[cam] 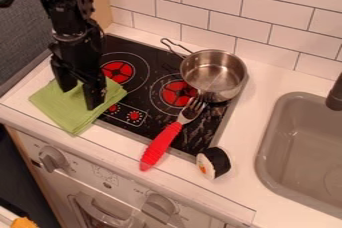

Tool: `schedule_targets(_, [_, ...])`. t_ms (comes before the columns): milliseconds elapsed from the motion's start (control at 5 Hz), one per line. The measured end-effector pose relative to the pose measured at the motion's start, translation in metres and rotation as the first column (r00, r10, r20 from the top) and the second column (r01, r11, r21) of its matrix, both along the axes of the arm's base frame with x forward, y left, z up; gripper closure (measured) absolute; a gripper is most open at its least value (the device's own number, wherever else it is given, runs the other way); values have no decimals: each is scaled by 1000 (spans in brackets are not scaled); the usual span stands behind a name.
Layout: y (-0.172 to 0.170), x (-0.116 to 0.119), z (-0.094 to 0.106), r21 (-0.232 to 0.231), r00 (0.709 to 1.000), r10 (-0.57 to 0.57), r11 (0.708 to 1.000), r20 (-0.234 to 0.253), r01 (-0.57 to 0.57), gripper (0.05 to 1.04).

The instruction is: Move the green cloth to the top left of the burners

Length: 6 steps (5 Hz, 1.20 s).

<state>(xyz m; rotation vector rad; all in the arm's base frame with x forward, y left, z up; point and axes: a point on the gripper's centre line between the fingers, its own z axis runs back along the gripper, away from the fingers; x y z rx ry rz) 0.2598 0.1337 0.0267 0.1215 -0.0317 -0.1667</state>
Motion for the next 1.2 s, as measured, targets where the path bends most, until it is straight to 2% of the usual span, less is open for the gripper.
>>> schedule_targets(200, [3, 0, -6, 17, 1000, 29, 999, -2, -29, 82])
schedule_targets(400, [3, -1, -14, 7, 999, 33, 999, -18, -33, 82])
schedule_targets(800, [9, 15, -18, -23, 998, 60, 998, 4, -60, 82])
schedule_targets(1000, [10, 46, -18, -65, 994, 86, 995, 68, -82, 82])
schedule_targets(1200, [4, 82, -17, -84, 990, 82, 994, 118, -73, 82])
